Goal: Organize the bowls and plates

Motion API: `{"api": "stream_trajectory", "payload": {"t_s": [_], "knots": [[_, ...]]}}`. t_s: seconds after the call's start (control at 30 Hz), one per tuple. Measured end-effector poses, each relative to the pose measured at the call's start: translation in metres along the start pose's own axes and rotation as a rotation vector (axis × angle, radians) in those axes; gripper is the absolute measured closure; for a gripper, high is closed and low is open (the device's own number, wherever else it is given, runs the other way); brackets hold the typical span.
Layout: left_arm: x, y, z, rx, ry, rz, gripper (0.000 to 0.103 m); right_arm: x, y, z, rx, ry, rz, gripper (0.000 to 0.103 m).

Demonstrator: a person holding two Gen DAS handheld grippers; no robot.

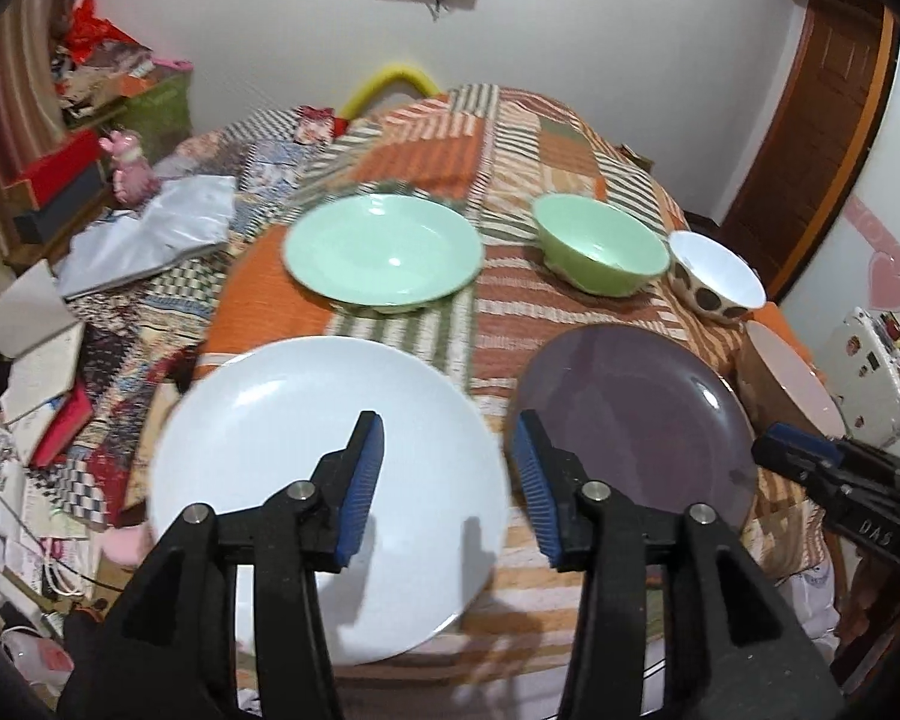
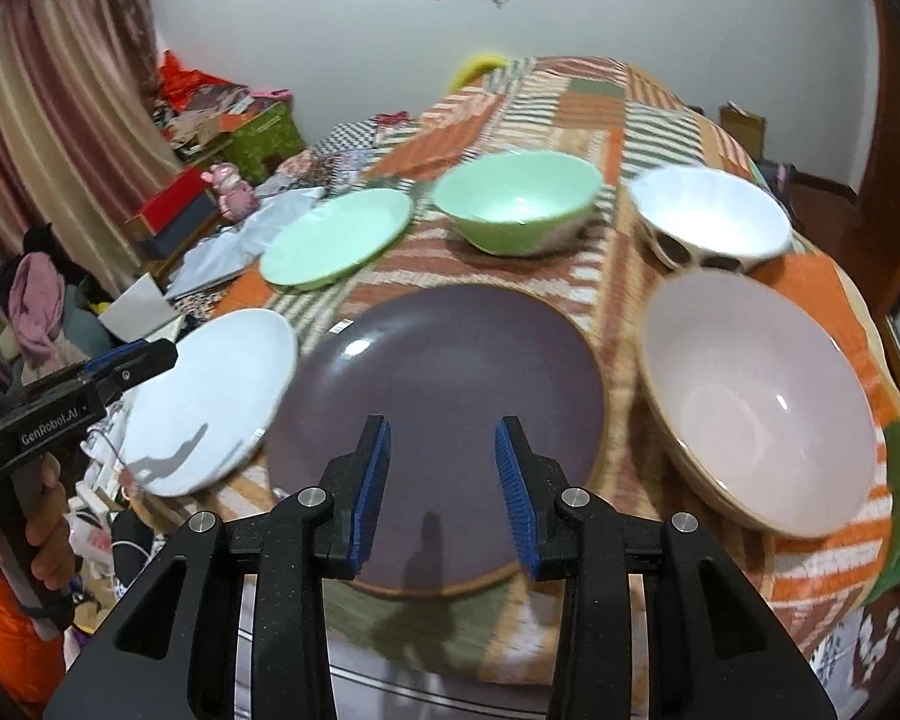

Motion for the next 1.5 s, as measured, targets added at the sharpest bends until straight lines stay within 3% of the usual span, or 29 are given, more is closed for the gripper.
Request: {"api": "stream_trajectory", "payload": {"t_s": [0.17, 0.37, 0.9, 1.2, 1.5], "knots": [[0.015, -0.003, 0.032, 0.033, 0.050, -0.022, 0.047, -0.006, 0.013, 0.029, 0.071, 0.024, -0.017, 0.058], [0.021, -0.010, 0.070, 0.067, 0.108, -0.011, 0.046, -0.025, 0.020, 0.062, 0.142, 0.069, 0.007, 0.051], [-0.012, -0.048, 0.132, 0.158, 0.121, 0.131, 0.047, -0.108, 0.019, 0.111, 0.269, 0.148, 0.194, 0.051], [-0.027, -0.058, 0.140, 0.204, 0.057, 0.167, 0.075, -0.138, 0.015, 0.117, 0.329, 0.137, 0.281, 0.071], [-0.031, -0.053, 0.144, 0.205, 0.036, 0.164, 0.078, -0.146, 0.010, 0.119, 0.319, 0.113, 0.308, 0.074]]}}
Point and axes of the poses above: each gripper's, at about its wrist camera, not at the fingertips, and x roughly against the way its jaws point, z to its left, y to its top, the point moved 7 cm from there along -x, roughly the way its jaws point, and after that the axes turned 2 degrees about -z, right-handed, at the moved point
